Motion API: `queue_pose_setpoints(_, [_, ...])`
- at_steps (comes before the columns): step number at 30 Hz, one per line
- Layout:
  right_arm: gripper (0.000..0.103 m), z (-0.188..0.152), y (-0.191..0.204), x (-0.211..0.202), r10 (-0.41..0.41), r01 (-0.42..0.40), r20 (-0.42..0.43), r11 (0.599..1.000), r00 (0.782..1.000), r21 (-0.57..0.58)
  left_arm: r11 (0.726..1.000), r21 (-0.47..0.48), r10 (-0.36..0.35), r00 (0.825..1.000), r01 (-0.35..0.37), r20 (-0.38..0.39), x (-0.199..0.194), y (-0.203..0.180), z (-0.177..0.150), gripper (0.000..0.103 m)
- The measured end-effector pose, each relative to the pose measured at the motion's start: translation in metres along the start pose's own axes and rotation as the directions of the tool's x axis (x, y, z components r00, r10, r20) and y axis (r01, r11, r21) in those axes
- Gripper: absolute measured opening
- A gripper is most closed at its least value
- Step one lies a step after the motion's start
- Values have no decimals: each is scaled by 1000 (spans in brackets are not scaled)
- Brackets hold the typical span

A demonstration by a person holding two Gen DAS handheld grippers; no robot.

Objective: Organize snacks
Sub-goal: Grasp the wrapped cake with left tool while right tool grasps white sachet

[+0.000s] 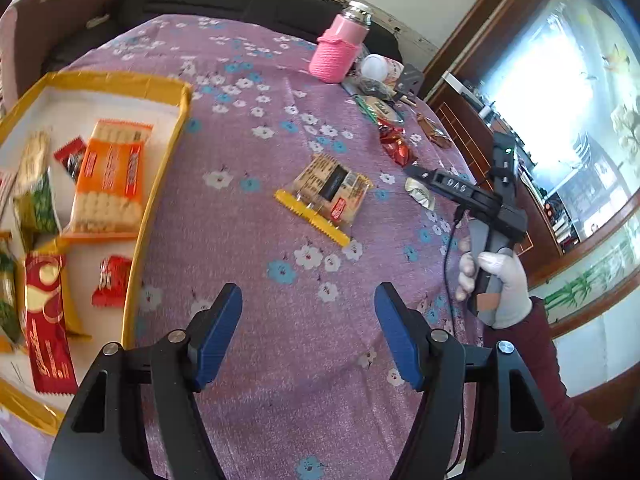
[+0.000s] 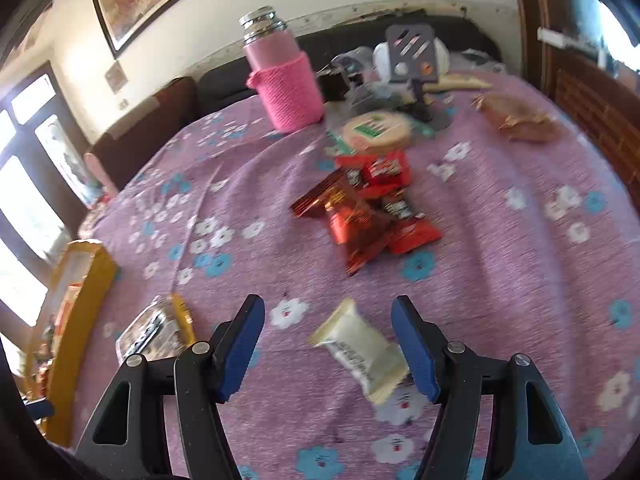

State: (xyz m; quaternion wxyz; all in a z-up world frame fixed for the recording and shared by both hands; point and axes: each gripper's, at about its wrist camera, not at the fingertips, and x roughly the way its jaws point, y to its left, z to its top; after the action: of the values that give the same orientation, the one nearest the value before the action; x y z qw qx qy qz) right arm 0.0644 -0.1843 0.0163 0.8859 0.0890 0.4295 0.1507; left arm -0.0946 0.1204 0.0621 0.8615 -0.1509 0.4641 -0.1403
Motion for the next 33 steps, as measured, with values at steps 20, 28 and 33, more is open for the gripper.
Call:
queue_pose_setpoints(20, [23,-10,11,10,-47,43,-45,996,998,-75,957,272,124,990,-102,-67,127,-51,85,75])
queue_pose_setpoints(28, [23,-8,0,9,12,-13,-58,1000,998,-14,887,429,228,970,-171,-84,166,-64,82,79])
queue_pose_setpoints(33, [23,-9,0,8,28,-28,-54,1000,998,0,898,399,225,973,-186,-52,165,-62,78,80])
